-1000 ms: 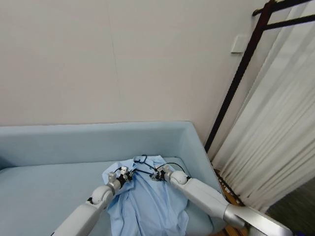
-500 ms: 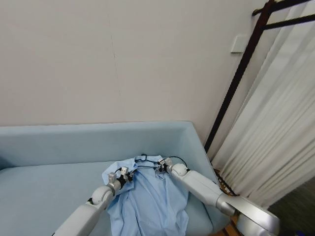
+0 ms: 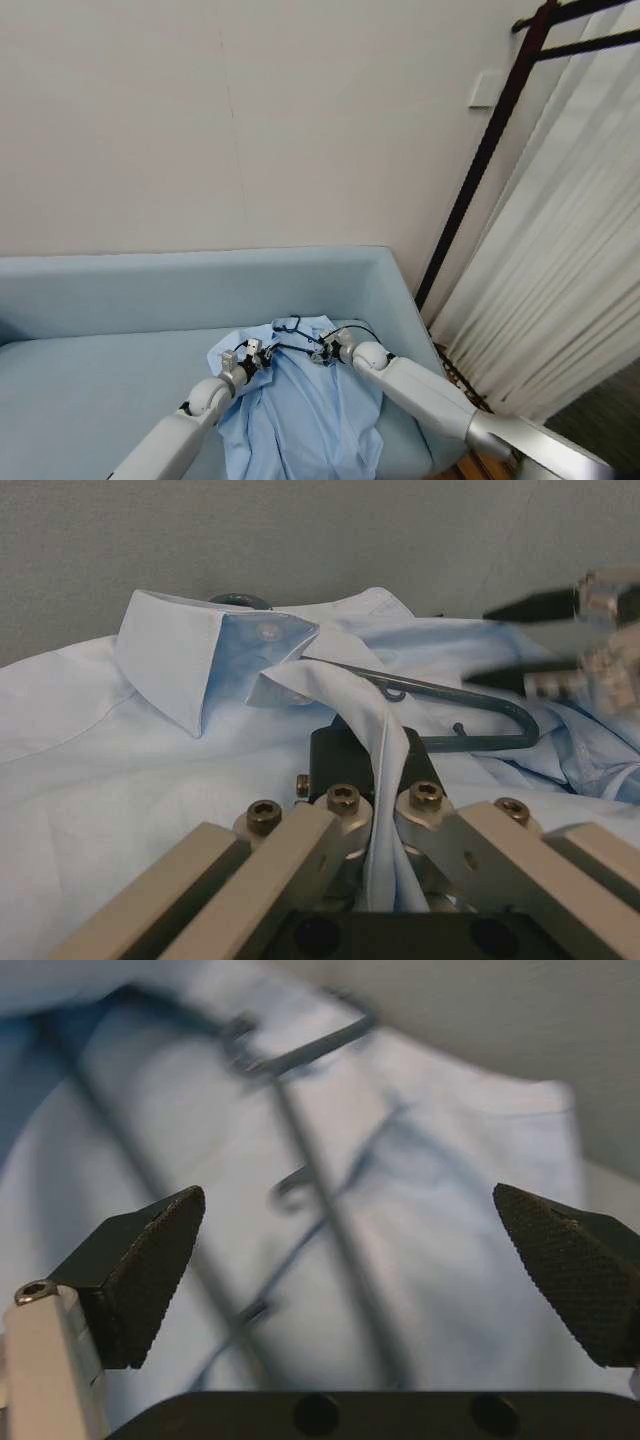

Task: Pick up the clothes from the sofa and hang them on the clothes hanger.

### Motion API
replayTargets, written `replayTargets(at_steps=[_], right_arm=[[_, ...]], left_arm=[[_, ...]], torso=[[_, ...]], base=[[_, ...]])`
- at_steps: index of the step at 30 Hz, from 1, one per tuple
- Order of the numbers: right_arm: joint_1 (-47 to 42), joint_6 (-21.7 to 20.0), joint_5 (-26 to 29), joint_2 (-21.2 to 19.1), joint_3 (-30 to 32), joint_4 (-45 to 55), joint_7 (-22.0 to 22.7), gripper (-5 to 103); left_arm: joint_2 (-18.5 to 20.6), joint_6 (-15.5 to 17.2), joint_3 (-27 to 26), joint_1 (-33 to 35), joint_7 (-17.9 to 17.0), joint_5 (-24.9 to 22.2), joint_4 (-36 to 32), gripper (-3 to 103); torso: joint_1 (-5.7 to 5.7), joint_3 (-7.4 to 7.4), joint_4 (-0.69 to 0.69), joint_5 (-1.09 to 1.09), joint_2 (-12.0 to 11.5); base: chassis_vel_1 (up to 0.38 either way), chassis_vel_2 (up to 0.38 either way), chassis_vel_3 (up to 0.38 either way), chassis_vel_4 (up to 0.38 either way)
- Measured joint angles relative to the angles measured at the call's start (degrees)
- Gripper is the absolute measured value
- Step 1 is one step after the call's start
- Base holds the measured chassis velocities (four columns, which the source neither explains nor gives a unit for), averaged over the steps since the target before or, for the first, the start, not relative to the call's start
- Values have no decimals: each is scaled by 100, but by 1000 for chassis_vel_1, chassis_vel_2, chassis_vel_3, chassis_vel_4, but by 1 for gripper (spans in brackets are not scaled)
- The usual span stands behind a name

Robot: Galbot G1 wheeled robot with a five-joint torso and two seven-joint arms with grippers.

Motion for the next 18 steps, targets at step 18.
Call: replayTargets(at_steps=[18], right_arm=[[590,154,1735,1243,959,-2712,554,85]], left_arm=[[113,13,-144,87,-41,-62,-132,0]], torso=[[1,0,0,-1,0]], base=[[0,0,0,0]])
